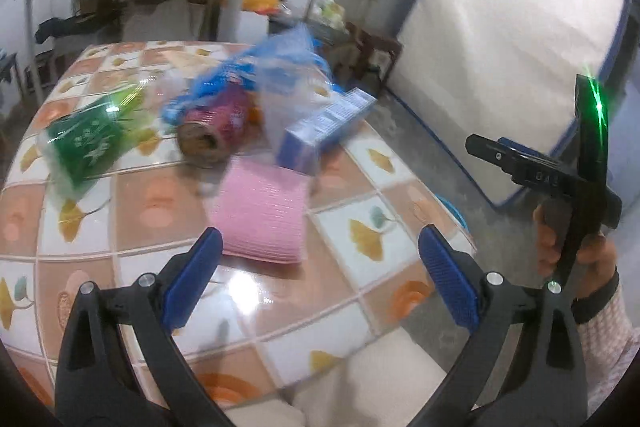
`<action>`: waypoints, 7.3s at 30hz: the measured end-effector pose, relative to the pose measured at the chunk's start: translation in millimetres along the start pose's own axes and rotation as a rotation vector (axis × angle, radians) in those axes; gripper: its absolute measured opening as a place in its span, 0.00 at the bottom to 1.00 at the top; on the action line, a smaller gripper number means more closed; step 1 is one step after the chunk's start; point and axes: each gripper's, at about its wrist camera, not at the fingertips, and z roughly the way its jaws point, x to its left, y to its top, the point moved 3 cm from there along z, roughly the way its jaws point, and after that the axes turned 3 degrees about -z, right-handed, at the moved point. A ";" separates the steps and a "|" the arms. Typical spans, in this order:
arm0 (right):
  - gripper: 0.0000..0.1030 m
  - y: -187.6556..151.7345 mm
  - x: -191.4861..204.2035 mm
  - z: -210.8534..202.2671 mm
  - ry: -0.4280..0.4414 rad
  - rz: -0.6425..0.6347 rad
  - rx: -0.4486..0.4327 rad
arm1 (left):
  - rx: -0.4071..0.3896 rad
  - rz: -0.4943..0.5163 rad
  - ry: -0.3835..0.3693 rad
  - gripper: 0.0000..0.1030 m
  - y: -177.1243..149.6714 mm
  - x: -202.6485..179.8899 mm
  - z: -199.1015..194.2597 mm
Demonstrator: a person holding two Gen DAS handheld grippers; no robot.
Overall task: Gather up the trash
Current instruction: 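Move both tools back over the table, then grasp the pink scrubber pad with the left tool while the right tool grasps the white toothpaste box, then lift the pink pad and toothpaste box and turn toward the wastebasket, then open both tools over the blue wastebasket to drop pad and box, then move both tools back over the table toward the blue snack bag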
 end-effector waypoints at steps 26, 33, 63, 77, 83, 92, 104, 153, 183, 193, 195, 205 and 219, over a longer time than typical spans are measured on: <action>0.93 58.8 -24.7 195.2 0.243 0.573 0.422 | 0.109 0.365 0.228 0.92 0.2 8.5 93.9; 0.86 56.4 -19.2 223.5 0.202 0.589 0.477 | 0.164 0.327 0.261 0.92 0.7 14.1 114.4; 0.37 62.8 -25.8 220.0 0.261 0.667 0.406 | 0.124 0.251 0.299 0.72 -6.7 8.9 102.2; 0.34 72.7 -44.0 193.9 0.290 0.667 0.350 | 0.100 0.250 0.291 0.71 -6.2 0.0 81.0; 0.34 79.1 -59.8 173.9 0.292 0.672 0.302 | 0.091 0.265 0.295 0.71 -8.8 -7.5 74.9; 0.34 78.9 -83.3 140.7 0.297 0.682 0.244 | 0.071 0.283 0.308 0.71 -11.6 -18.5 60.6; 0.34 68.8 -113.7 98.9 0.328 0.714 0.176 | 0.040 0.337 0.312 0.71 -11.6 -49.3 39.4; 0.34 -170.4 -408.0 28.0 0.036 1.198 0.103 | 0.422 0.684 -0.141 0.72 26.2 -381.4 294.3; 0.59 -236.9 -454.5 44.7 -0.171 1.218 0.185 | 0.306 0.377 -0.190 0.79 76.8 -331.4 280.3; 0.59 -195.9 -406.4 -0.7 -0.090 1.133 0.110 | 0.207 0.374 -0.207 0.79 78.4 -281.3 184.8; 0.59 -179.4 -387.9 -10.4 -0.067 1.090 0.102 | 0.183 0.373 -0.199 0.79 75.6 -261.6 162.4; 0.79 -97.2 -269.4 -36.5 -0.030 0.749 0.087 | 0.214 0.297 -0.092 0.81 29.8 -147.6 77.4; 0.94 25.9 -58.3 -5.7 -0.151 0.188 0.078 | 0.001 -0.059 0.134 0.91 12.2 13.4 -27.9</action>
